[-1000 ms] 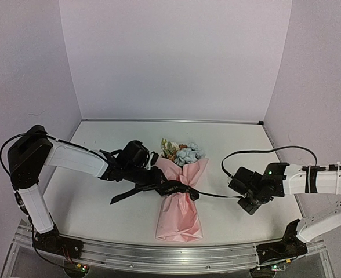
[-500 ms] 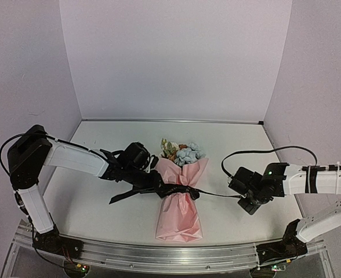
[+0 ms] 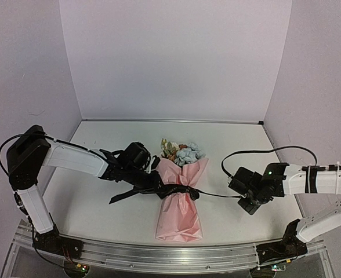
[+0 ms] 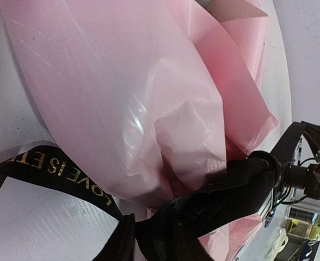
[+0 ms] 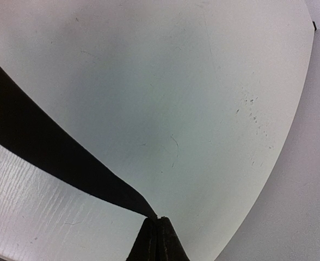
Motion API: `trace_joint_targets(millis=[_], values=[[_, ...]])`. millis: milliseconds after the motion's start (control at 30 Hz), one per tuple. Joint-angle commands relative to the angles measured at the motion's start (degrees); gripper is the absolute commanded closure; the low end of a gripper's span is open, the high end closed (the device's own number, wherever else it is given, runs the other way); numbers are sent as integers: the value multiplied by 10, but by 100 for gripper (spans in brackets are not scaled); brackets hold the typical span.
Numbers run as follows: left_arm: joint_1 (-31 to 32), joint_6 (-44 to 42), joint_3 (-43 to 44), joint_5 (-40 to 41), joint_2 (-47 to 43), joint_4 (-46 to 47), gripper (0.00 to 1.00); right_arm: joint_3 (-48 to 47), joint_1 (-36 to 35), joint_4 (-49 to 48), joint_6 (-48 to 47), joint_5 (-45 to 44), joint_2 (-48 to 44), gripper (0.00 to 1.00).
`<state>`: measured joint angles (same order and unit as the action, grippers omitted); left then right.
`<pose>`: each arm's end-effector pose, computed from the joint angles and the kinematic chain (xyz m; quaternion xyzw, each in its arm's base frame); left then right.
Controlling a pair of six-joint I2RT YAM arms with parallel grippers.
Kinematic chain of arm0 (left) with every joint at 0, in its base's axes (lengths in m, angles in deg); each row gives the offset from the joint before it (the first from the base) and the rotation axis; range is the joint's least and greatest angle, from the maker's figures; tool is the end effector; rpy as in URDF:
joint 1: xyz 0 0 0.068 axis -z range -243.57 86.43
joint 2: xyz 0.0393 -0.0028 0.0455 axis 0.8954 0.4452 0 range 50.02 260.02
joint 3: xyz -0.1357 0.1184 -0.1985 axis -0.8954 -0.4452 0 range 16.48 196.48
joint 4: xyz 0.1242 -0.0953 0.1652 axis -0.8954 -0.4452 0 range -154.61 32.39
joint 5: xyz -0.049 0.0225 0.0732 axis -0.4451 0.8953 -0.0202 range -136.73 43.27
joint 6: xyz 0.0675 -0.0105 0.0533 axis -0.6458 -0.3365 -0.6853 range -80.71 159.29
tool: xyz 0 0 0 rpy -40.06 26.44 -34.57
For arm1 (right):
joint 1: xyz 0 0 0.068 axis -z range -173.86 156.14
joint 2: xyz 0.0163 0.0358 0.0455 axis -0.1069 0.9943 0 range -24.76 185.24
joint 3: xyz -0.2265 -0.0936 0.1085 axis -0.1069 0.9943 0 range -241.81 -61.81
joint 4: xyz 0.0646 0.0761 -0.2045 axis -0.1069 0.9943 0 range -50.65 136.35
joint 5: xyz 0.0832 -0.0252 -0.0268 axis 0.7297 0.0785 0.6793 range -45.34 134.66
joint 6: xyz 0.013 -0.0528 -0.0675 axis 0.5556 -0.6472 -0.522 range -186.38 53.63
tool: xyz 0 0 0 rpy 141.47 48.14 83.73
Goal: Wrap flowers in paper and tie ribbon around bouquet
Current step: Tie the ribbon around the folded bouquet.
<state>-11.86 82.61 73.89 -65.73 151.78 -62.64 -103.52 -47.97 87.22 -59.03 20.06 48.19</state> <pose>0.2031 -0.2973 0.1531 0.1247 0.9183 -0.3570 0.1171 0.1319 0.1275 0.1632 -0.3674 0.9008 -0.1349 0.1881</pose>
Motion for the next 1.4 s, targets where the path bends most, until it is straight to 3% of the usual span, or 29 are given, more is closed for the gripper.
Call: trace_joint_targets(millis=[0, 67, 233, 333, 367, 467, 600, 767, 900, 1367], values=[[2, -6, 23, -5, -16, -9, 91, -12, -3, 5, 1, -16, 4, 100], [3, -11, 29, 4, -16, -17, 99, -14, -2, 4, 1, -17, 5, 100], [2, -45, 49, 51, -26, -37, 100, -31, 5, 3, 10, -6, 17, 100], [3, -83, 66, 83, -31, -48, 100, -48, 31, 0, 34, 47, 31, 99], [3, -100, 70, 88, -31, -45, 100, -55, 39, -2, 41, 66, 37, 94], [2, -134, 92, 88, -22, -49, 100, -86, 46, -5, 47, 104, 48, 66], [2, -156, 109, 83, -16, -53, 100, -114, 46, -8, 70, 155, 40, 51], [2, -166, 116, 81, -17, -62, 100, -121, 16, -52, 142, 218, 50, 53], [2, -174, 113, 71, -17, -60, 100, -119, -2, -151, 203, 270, 92, 53], [2, -186, 111, 58, -20, -64, 100, -176, -29, -245, 255, 279, 207, 52]])
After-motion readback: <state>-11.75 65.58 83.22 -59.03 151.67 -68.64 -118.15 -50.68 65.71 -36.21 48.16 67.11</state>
